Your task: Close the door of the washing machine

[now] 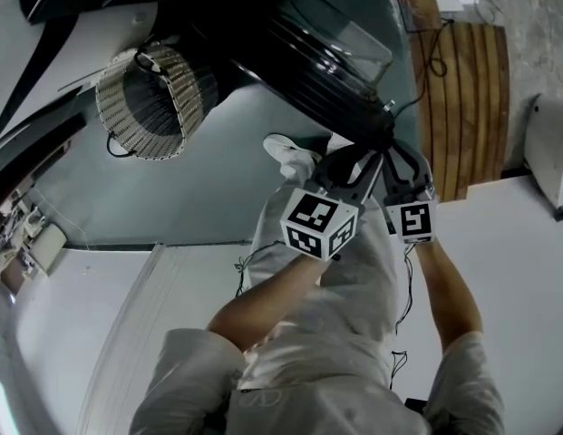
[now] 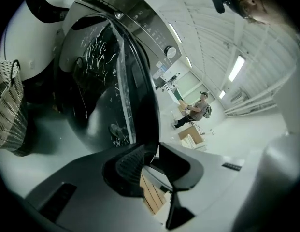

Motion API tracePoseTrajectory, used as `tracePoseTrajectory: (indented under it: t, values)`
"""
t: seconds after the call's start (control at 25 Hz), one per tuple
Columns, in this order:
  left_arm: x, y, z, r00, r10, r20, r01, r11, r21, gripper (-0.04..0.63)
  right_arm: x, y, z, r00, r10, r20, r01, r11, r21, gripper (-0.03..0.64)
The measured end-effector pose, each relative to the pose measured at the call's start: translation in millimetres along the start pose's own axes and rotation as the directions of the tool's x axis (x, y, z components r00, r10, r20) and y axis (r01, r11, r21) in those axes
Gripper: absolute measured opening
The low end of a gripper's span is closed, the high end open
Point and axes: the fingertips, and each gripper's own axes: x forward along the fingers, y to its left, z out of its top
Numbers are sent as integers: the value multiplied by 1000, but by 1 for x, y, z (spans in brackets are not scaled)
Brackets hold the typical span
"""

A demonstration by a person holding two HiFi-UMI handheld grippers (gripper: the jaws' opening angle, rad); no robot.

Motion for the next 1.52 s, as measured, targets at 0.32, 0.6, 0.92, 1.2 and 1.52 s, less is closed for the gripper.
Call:
tracePoseTrajectory:
  t: [0.32, 0.6, 0.92, 1.2, 1.52]
  values:
    - [10, -19, 18, 985, -170, 34, 167, 982, 89, 5, 2, -28, 8, 999, -24, 23, 24, 1000, 16, 78]
    - [21, -15, 42, 988, -142, 58, 123, 960, 253, 3, 6, -62, 16, 996, -91, 25, 91, 995, 28, 84]
    - [29, -7, 59, 986, -140, 86, 110, 950, 293, 3, 13, -102, 26, 989, -149, 17, 150, 989, -11, 91]
    - [32, -2, 79, 981, -160, 112, 118, 942, 313, 3, 22, -133, 40, 983, -180, 18, 181, 982, -50, 94]
    - [54, -7, 114, 972, -181, 152, 114, 922, 370, 3, 35, -170, 61, 981, -190, 38, 193, 975, -107, 96]
